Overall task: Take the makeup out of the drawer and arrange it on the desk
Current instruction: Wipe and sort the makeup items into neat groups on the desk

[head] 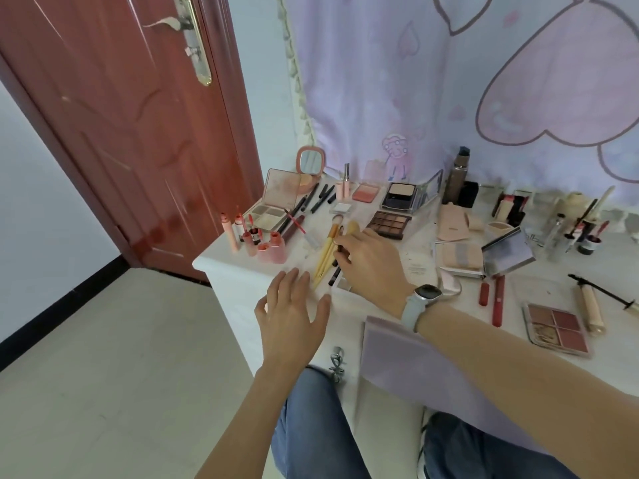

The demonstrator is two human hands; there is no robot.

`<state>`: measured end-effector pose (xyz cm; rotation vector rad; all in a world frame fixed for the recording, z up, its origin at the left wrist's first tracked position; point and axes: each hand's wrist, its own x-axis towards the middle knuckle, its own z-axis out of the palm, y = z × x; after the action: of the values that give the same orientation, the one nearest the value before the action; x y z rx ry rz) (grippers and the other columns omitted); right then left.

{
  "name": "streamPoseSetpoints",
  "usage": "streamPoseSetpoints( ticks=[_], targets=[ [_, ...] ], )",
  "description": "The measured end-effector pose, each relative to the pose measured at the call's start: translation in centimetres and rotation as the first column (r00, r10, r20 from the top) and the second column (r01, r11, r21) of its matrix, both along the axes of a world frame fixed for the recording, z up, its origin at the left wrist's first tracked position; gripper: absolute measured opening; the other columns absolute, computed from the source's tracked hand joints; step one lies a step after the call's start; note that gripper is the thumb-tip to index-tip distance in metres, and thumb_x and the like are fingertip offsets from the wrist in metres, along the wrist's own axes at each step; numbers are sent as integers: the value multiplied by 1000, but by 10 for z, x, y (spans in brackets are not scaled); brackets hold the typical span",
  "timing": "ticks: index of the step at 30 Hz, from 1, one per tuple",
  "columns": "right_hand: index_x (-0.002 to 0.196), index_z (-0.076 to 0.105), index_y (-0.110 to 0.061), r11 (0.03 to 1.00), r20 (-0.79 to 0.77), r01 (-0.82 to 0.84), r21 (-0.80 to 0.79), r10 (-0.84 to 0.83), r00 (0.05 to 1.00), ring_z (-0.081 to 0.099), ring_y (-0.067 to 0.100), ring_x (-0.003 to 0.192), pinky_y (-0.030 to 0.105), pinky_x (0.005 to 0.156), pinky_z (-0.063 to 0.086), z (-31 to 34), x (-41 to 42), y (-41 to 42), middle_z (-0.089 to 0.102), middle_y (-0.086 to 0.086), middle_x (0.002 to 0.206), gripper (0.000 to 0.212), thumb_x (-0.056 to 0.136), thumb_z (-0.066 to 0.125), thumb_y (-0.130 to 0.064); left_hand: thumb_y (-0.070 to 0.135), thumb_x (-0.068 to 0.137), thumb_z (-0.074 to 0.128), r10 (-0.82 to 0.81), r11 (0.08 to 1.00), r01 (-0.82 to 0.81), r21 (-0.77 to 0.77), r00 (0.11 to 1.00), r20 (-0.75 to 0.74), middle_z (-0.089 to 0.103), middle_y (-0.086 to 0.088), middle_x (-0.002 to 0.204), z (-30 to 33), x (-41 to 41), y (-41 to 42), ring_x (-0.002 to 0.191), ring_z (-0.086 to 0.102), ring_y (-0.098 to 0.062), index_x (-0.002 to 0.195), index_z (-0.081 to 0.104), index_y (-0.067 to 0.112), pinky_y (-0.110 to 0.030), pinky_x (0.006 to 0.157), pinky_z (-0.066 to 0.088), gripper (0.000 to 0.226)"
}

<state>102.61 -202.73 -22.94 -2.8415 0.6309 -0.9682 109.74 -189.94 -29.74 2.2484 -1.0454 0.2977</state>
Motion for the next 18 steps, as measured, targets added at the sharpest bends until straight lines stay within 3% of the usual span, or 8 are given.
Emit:
streamPoseSetpoints(
  ticks=[2, 5, 11, 14, 18],
  targets=[
    [115, 62, -8, 996, -94, -7, 87, 15, 995, 52, 29, 104, 40, 78, 48, -5, 4, -2, 67, 10, 99, 28, 89, 53, -13, 40, 88, 56, -4, 1000, 4, -12, 1000, 0, 47, 0, 138, 0, 1, 1, 135, 31, -18, 129, 53, 17, -43, 102, 27, 47],
    [124, 55, -11, 993, -128, -34, 111, 48, 991, 47, 27, 111, 42, 84, 44, -9, 5, -4, 64, 9, 109, 36, 89, 44, -7, 39, 88, 56, -14, 1000, 14, -19, 1000, -7, 46, 2, 139, 0, 0, 2, 135, 31, -15, 130, 52, 19, -41, 103, 25, 46],
    [116, 60, -6, 989, 62, -62, 133, 54, 997, 54, 29, 102, 37, 82, 45, 3, -18, -6, 64, 12, 107, 30, 92, 43, -5, 27, 89, 57, -37, 999, 35, -30, 995, -97, 44, 1, 141, 9, -1, 5, 135, 30, -16, 130, 52, 17, -40, 106, 21, 43],
    [111, 63, -4, 987, 147, -100, 128, 81, 986, 58, 27, 96, 31, 78, 44, 14, -45, -8, 65, 10, 101, 27, 88, 48, -1, 14, 86, 58, -53, 986, 31, -162, 990, -131, 50, -6, 131, 28, -16, 1, 126, 39, -24, 122, 58, 12, -41, 102, 27, 36],
    [106, 64, -3, 988, 223, -78, 134, 47, 974, 60, 23, 90, 29, 77, 46, 27, -100, -22, 65, 9, 96, 24, 87, 49, 1, 12, 83, 52, -202, 930, 183, -320, 979, -27, 58, -12, 120, 63, -55, -25, 114, 50, -31, 113, 63, 5, -43, 94, 38, 33]
  ],
)
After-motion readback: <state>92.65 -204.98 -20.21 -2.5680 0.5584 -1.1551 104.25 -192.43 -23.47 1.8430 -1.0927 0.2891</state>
